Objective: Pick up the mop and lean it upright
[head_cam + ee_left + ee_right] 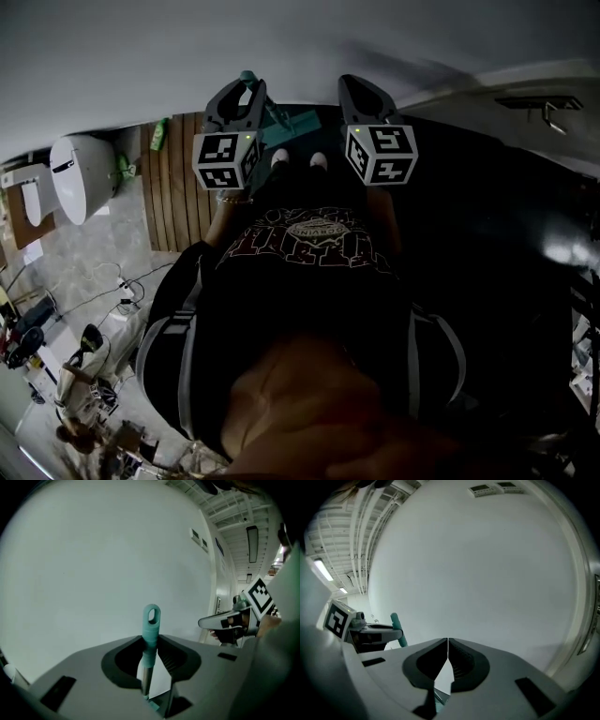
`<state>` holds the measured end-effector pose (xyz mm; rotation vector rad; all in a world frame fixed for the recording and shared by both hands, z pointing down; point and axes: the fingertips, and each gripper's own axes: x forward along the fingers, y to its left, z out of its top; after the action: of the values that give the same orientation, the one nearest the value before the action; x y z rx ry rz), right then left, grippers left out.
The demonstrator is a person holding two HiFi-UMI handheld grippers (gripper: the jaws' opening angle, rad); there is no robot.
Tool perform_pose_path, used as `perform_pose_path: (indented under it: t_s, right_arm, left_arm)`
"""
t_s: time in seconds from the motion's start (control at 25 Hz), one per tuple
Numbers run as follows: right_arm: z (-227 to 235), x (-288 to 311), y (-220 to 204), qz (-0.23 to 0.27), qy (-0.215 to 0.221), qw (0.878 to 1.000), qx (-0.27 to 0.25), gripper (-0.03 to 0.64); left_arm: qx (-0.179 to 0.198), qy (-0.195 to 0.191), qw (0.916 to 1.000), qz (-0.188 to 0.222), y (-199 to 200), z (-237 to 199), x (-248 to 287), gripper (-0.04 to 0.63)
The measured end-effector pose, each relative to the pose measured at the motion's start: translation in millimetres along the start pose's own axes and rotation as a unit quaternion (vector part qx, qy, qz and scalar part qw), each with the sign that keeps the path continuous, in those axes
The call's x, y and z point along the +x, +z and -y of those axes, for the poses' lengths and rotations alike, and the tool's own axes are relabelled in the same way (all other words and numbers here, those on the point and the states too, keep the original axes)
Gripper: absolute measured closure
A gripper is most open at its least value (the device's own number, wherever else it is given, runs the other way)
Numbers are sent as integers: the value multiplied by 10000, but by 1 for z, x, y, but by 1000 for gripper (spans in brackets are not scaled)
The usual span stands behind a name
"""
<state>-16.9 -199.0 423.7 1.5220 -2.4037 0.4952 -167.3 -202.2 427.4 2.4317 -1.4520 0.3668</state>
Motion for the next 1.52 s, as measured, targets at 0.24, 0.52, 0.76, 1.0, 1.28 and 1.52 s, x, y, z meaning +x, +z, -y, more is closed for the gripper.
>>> perform_pose_path:
  t_s: [0.24, 0.52, 0.76, 1.0, 1.28, 1.52]
  right_arm:
    - [8, 0, 2, 66, -45, 10000, 35, 597]
    - [10, 4, 7, 124, -50, 9999, 30, 597]
    - [7, 6, 10, 151, -18, 9999, 21, 597]
    - [7, 7, 12, 164, -21, 9999, 18, 597]
    - [7, 6, 13, 161, -98, 9998, 42, 597]
    - [7, -2, 14, 196, -328, 9992, 94, 597]
  left_arm:
    - [122, -393, 9988, 265, 46, 15, -16, 453]
    - [178, -582, 9971, 459, 70, 22, -24, 453]
    - [148, -624, 9968, 474, 71, 21, -23, 454]
    - [-27, -731, 9958, 549, 73, 23, -21, 451]
    - [87, -803, 9955, 489, 73, 24, -18, 451]
    - [120, -956, 9941, 495, 76, 24, -22, 453]
